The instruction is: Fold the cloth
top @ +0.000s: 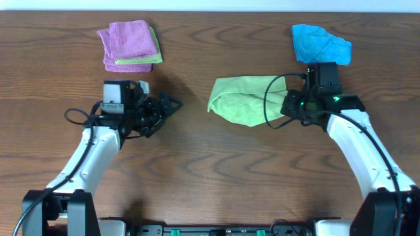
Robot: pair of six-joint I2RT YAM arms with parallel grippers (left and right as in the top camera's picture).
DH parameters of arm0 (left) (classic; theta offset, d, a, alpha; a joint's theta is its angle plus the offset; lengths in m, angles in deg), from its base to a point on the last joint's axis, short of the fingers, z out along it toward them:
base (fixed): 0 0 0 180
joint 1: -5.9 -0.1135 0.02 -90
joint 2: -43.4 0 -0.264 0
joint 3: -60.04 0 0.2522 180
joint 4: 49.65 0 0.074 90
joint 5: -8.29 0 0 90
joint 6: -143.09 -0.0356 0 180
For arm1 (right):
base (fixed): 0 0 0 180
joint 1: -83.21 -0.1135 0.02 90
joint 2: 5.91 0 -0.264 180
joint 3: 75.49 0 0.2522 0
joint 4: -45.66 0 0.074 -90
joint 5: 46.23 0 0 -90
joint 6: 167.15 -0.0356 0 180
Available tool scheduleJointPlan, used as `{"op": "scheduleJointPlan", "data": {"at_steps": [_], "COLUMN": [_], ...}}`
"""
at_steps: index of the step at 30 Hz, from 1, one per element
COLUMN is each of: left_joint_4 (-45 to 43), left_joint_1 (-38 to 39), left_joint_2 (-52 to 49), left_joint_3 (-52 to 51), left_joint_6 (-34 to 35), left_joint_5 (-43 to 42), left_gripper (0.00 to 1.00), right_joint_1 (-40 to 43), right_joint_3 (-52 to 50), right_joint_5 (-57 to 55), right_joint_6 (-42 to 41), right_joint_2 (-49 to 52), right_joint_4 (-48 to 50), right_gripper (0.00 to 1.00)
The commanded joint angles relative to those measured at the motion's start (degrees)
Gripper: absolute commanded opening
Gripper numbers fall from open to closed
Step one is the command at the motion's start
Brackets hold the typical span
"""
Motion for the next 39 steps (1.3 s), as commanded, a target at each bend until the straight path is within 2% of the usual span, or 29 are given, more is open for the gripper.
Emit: {"op": "scheduleJointPlan", "data": {"at_steps": [1, 7, 8, 10, 12, 14, 17, 22, 30, 34, 39], "left_joint_4": [-0.5, -1.7, -2.0, -2.6, -3.0, -3.1, -3.1, -3.1, -3.2, -3.1, -3.1], "left_joint_1": [2.5, 5.4, 5.5, 5.5, 5.5, 5.5, 5.5, 5.5, 5.4, 4.8, 4.1], "left_joint_2": [-0.3, -0.3, -0.3, -0.3, -0.3, -0.3, -0.3, -0.3, -0.3, -0.3, -0.3], "left_joint_3": [0.8, 0.8, 0.8, 0.8, 0.8, 0.8, 0.8, 0.8, 0.8, 0.8, 0.8], "left_joint_6": [1.1, 2.4, 2.8, 3.6, 3.6, 3.6, 3.6, 3.6, 3.6, 3.6, 3.6], "left_joint_5": [0.3, 2.6, 2.6, 2.6, 2.6, 2.6, 2.7, 2.6, 3.0, 3.0, 3.0], "left_gripper": [0.95, 0.95, 0.95, 0.95, 0.95, 0.95, 0.95, 0.95, 0.95, 0.95, 0.95], "right_joint_1": [0.7, 3.0, 3.3, 3.8, 3.8, 3.7, 3.5, 0.0, -12.2, -13.8, -13.9], "right_joint_3": [0.0, 0.0, 0.0, 0.0, 0.0, 0.1, 0.1, 0.1, 0.1, 0.1, 0.1], "right_joint_5": [-10.3, -16.8, -18.0, -20.3, -19.8, -14.3, 1.5, 15.5, 22.7, 25.9, 27.6], "right_joint_6": [0.9, -2.1, -2.3, -2.3, -2.2, -0.1, 6.7, 7.4, 3.3, 0.7, 0.5], "right_joint_2": [-0.9, -0.9, -0.9, -0.9, -1.0, -1.6, -2.4, -1.9, 7.8, 12.4, 14.7], "right_joint_4": [-1.5, -5.0, -5.4, -6.3, -6.6, -6.0, -3.3, 0.2, 12.6, 17.0, 17.6], "right_gripper": [0.01, 0.01, 0.07, 0.54, 0.63, 0.72, 0.73, 0.71, 0.70, 0.70, 0.68]}}
